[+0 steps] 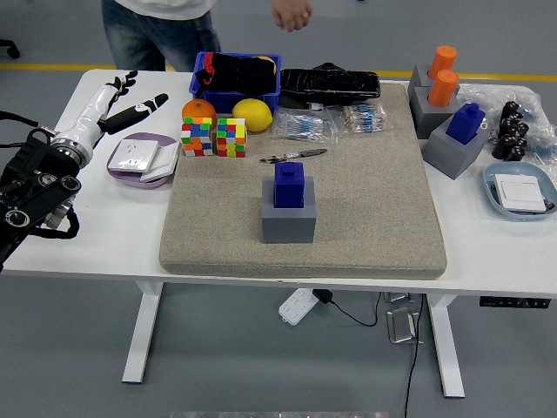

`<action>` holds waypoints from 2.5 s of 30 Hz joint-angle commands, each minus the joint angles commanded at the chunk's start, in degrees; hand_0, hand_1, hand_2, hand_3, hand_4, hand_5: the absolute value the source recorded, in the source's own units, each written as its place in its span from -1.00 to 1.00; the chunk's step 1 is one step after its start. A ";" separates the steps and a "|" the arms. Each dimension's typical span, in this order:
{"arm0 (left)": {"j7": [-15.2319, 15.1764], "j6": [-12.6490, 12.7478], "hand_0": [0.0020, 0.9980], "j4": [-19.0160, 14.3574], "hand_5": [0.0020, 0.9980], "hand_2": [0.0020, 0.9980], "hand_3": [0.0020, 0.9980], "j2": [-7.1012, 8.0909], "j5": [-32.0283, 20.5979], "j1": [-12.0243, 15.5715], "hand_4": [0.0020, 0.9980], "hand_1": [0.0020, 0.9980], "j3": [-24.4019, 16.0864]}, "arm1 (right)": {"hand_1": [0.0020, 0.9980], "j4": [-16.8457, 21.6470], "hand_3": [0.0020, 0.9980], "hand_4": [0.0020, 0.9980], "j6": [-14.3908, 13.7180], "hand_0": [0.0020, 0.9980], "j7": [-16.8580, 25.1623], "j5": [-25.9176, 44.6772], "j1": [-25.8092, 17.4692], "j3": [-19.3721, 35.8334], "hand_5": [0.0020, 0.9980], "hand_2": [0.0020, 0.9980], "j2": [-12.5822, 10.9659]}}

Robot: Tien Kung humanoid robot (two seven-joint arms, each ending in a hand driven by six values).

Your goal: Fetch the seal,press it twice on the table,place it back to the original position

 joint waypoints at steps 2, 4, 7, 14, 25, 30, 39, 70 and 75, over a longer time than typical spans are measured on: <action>-0.43 0.02 1.00 1.43 0.39 1.00 0.99 0.31 -1.66 0.27 0.82 1.00 -0.19 | 0.41 -0.03 0.31 0.59 0.00 0.61 -0.04 -0.05 0.10 -0.16 0.08 0.38 0.02; -0.37 0.06 1.00 2.50 0.39 0.99 0.98 0.49 -2.16 0.39 0.81 1.00 -0.12 | 0.42 -0.03 0.30 0.59 -0.05 0.61 -0.06 0.00 0.17 -0.34 0.09 0.38 -0.01; -0.26 0.10 1.00 2.87 0.39 0.99 0.98 0.93 -2.36 0.62 0.81 1.00 0.14 | 0.42 -0.02 0.30 0.59 -0.06 0.61 -0.08 0.02 0.14 -0.58 0.09 0.38 -0.02; 0.17 0.01 1.00 3.15 0.39 0.98 0.97 1.40 -2.10 0.77 0.80 1.00 0.34 | 0.41 0.01 0.30 0.58 -0.12 0.61 -0.06 0.05 -0.07 -0.78 0.09 0.38 -0.18; 0.34 -0.03 1.00 3.26 0.40 0.99 0.97 1.59 -1.97 0.64 0.81 1.00 0.46 | 0.42 0.03 0.30 0.58 -0.05 0.61 -0.11 0.11 -0.26 -0.23 0.08 0.38 -0.04; 0.36 -0.07 1.00 3.27 0.39 0.99 0.97 1.55 -1.91 0.79 0.81 1.00 0.43 | 0.41 0.06 0.30 0.58 0.02 0.61 -0.15 0.18 -0.33 -0.13 0.08 0.38 0.07; 0.53 -0.14 1.00 3.37 0.38 0.99 0.97 1.64 -1.84 0.82 0.79 1.00 0.32 | 0.41 0.04 0.30 0.58 0.01 0.61 -0.11 0.12 -0.35 0.14 0.08 0.38 0.09; 1.06 -0.35 1.00 3.24 0.32 0.98 0.97 1.87 -1.47 -0.04 0.72 1.00 0.16 | 0.41 0.09 0.30 0.57 0.17 0.61 0.09 0.47 0.22 0.15 0.09 0.38 0.19; 1.06 -0.37 1.00 3.26 0.32 0.98 0.97 1.94 -1.52 0.04 0.72 1.00 0.16 | 0.41 0.13 0.30 0.57 0.18 0.61 0.14 0.62 0.29 -0.01 0.09 0.38 -0.01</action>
